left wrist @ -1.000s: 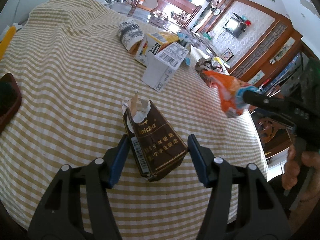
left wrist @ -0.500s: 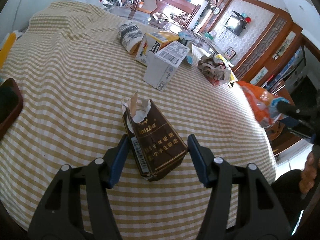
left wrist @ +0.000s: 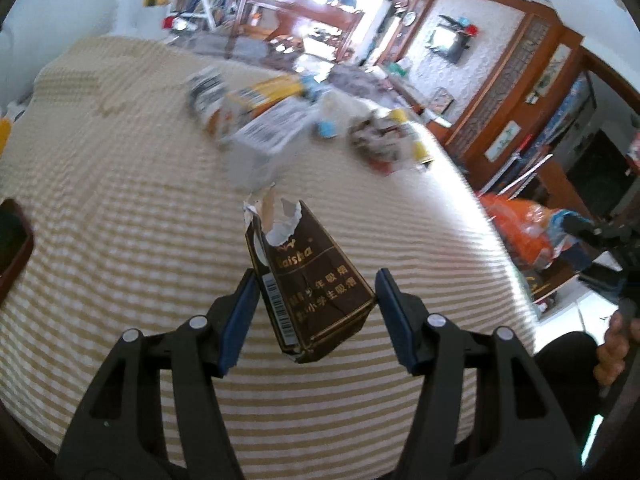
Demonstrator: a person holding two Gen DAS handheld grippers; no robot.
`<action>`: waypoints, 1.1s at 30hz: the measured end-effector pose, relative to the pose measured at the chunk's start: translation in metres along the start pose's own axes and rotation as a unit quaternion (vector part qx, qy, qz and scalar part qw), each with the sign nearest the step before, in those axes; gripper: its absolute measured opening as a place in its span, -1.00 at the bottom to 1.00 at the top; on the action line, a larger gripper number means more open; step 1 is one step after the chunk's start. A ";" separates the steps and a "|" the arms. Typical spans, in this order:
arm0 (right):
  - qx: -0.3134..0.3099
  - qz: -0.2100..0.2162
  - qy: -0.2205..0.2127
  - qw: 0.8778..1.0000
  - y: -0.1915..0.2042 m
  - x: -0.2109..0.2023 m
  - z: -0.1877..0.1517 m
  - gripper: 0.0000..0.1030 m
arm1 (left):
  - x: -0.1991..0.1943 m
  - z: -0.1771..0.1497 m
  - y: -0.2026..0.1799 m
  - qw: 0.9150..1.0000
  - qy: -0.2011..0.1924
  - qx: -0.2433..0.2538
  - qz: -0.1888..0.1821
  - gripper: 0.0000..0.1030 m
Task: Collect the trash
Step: 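Carry the brown carton and orange snack bag over the red bucket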
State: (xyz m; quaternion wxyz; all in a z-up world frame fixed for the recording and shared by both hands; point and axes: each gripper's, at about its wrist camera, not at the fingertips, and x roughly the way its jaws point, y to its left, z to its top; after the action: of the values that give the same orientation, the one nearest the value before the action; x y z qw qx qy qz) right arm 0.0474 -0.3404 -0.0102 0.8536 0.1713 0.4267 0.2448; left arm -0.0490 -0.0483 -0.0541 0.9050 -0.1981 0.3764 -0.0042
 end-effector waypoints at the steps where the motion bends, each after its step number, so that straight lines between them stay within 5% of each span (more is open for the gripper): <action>1: -0.001 -0.001 -0.005 1.000 -0.003 -0.004 0.001 -0.02 | -0.001 0.004 -0.009 1.000 -0.002 0.003 -0.011 0.11; 13: 0.060 0.001 -0.062 0.996 -0.060 -0.054 0.004 -0.02 | 0.010 0.035 -0.117 0.992 -0.003 0.052 -0.116 0.11; 33: 0.166 -0.056 -0.115 0.978 -0.160 -0.107 -0.007 -0.03 | 0.072 0.028 -0.230 0.972 0.071 0.158 -0.157 0.12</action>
State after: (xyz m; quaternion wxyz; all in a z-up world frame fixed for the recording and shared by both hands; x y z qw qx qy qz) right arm 0.0297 -0.5315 -0.0255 0.8690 0.3134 0.3694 0.1009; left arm 0.0541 -0.2617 -0.0022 0.8838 -0.1085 0.3983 -0.2201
